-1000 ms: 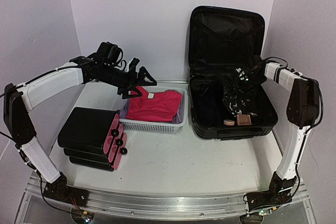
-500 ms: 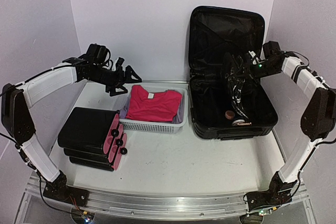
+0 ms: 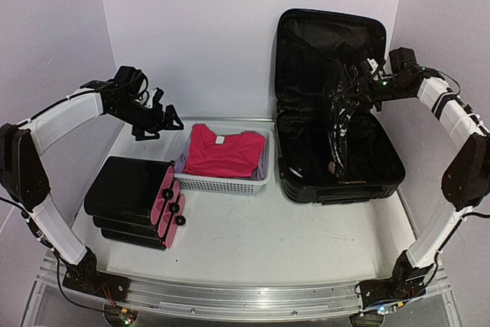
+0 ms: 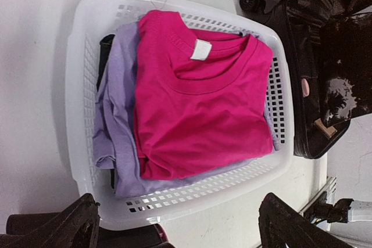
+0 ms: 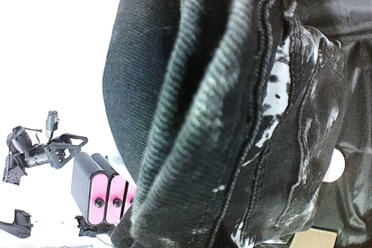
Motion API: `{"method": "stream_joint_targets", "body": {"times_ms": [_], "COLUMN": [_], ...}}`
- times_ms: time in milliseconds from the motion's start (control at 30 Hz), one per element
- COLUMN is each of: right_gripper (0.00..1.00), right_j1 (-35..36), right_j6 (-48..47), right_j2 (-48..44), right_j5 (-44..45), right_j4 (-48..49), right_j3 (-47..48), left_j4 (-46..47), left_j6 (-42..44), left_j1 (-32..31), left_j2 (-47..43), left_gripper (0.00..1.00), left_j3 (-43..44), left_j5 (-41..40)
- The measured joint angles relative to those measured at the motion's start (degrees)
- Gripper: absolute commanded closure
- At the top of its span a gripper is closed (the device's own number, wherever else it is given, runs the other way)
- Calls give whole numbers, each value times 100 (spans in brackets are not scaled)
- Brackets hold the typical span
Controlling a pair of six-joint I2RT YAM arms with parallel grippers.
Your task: Open, take out, and arrange the luggage
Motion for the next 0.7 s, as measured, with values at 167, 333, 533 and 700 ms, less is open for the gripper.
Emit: {"method": "stream_joint_targets", "body": {"times_ms": [167, 333, 533, 700], "right_gripper": [100, 100, 100, 100], "right_j1": [129, 660, 1528, 2181], "right_j6": [109, 155, 177, 240], "right_j2": [7, 50, 269, 658], "right_j5": [35, 149, 400, 844], "right_j4": [85, 111, 111, 15], "right_j3": [302, 734, 1045, 1244], "left_j4": [-85, -85, -87, -92], "left_j6": [151, 225, 306, 352], "left_j1": [249, 400, 520, 529], "left_j2": [17, 354, 968, 1196], "left_gripper": [4, 6, 11, 13], "left_j3": [87, 260, 334, 361], "left_j5": [-24, 20, 184, 282]}}
